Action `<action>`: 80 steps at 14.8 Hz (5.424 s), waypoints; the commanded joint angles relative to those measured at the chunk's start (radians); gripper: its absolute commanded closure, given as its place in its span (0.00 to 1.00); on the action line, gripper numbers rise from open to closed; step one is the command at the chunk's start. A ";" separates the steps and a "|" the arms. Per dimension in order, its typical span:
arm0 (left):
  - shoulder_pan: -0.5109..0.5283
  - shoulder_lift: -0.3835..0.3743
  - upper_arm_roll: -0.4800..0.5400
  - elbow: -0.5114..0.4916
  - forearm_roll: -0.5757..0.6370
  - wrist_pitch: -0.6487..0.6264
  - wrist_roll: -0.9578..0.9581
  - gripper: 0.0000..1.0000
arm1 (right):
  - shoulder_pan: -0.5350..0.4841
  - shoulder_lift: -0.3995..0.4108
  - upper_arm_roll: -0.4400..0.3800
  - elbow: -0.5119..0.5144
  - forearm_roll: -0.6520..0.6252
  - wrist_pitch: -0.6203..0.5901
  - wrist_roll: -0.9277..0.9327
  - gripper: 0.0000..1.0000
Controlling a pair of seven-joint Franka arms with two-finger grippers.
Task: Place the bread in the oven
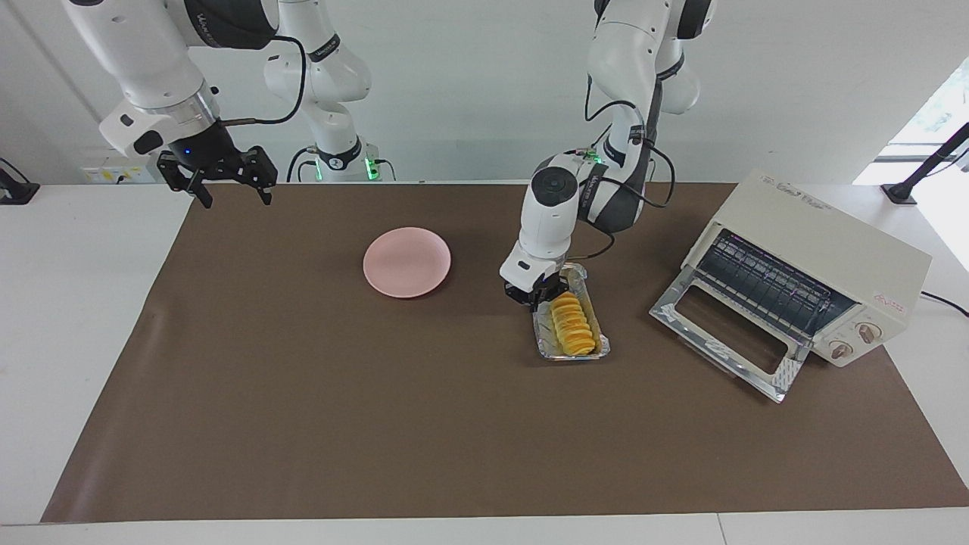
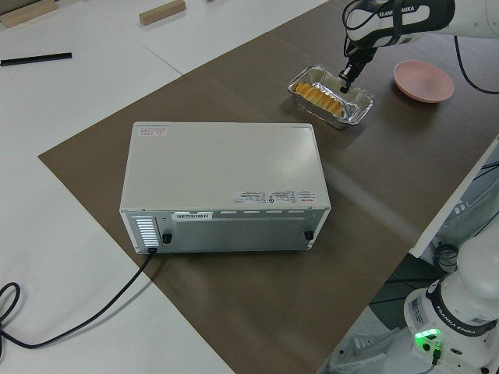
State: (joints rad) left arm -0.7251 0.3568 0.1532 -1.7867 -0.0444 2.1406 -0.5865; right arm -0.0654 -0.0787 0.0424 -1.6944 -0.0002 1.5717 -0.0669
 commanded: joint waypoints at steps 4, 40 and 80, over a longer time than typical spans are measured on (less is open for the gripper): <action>0.153 0.001 0.061 0.285 -0.022 -0.340 -0.080 1.00 | -0.014 -0.006 0.008 0.002 -0.001 -0.004 0.015 0.00; 0.286 -0.087 0.347 0.009 0.121 -0.246 -0.004 0.00 | -0.010 -0.010 0.008 -0.005 -0.006 -0.007 0.013 0.00; 0.610 -0.423 -0.081 0.168 0.008 -0.663 0.637 0.00 | -0.010 -0.010 0.008 -0.005 -0.006 -0.007 0.015 0.00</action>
State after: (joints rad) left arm -0.1256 -0.0426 0.0836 -1.5831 -0.0220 1.4484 0.0461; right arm -0.0657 -0.0787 0.0423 -1.6944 -0.0002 1.5708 -0.0669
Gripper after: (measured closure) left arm 0.000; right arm 0.000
